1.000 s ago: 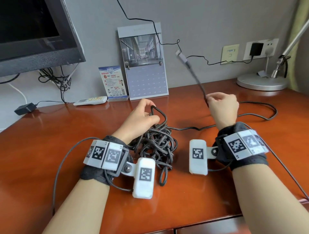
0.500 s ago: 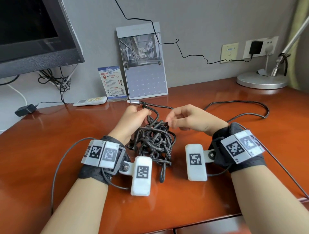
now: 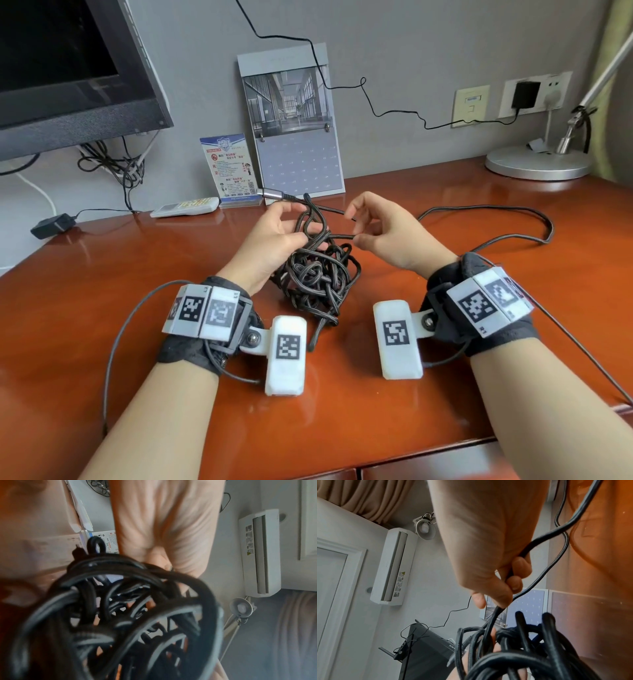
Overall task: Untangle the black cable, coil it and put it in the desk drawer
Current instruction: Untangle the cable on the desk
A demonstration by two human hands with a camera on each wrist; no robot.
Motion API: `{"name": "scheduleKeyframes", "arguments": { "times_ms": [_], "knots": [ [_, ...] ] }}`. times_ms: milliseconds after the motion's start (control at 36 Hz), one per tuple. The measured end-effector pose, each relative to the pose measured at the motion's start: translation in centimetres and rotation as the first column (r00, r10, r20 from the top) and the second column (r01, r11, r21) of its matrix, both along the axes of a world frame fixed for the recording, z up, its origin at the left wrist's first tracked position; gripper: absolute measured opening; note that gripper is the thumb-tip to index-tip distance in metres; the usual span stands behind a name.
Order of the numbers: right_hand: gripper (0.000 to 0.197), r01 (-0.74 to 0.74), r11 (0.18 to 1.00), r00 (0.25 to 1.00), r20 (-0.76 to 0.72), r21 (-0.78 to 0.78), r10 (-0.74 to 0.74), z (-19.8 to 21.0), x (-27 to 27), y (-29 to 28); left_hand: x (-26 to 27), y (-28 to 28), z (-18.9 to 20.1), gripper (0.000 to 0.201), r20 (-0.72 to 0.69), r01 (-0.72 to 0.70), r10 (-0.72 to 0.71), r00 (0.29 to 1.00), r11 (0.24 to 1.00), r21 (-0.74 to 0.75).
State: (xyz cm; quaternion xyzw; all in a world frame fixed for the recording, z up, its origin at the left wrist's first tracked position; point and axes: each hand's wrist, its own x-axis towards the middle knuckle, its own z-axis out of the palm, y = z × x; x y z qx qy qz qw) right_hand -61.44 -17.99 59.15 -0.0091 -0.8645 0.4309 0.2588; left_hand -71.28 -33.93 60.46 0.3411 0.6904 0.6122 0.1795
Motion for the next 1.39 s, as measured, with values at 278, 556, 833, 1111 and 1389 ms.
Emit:
{"name": "scheduleKeyframes", "arguments": {
  "times_ms": [278,556,833,1111,1389],
  "knots": [
    [0.037,0.008,1.000,0.999,-0.032,-0.009,-0.008,0.4,0.0,-0.3,0.2,0.0,0.0,0.044,-0.060,0.046,-0.045,0.997,0.999,0.014],
    [0.032,0.078,0.992,0.994,-0.081,0.094,-0.071,0.1,-0.4,-1.5,1.1,0.7,-0.3,0.035,-0.148,0.030,-0.027,0.989,0.999,0.015],
    [0.032,0.116,0.979,0.993,0.047,-0.168,-0.110,-0.2,-1.3,-2.1,0.8,-0.1,1.0,0.019,-0.279,-0.227,0.186,0.942,0.966,-0.120],
    [0.029,0.098,0.981,0.995,0.032,-0.167,-0.094,0.2,-1.0,-2.3,-0.5,-1.4,1.8,0.015,-0.545,-0.452,0.290,0.787,0.872,-0.189],
    [0.027,0.133,0.991,0.991,-0.001,-0.023,-0.133,-0.1,-1.0,-1.6,-0.6,-2.2,2.1,0.018,-0.227,-0.234,0.157,0.961,0.902,-0.364]
  ]
}}
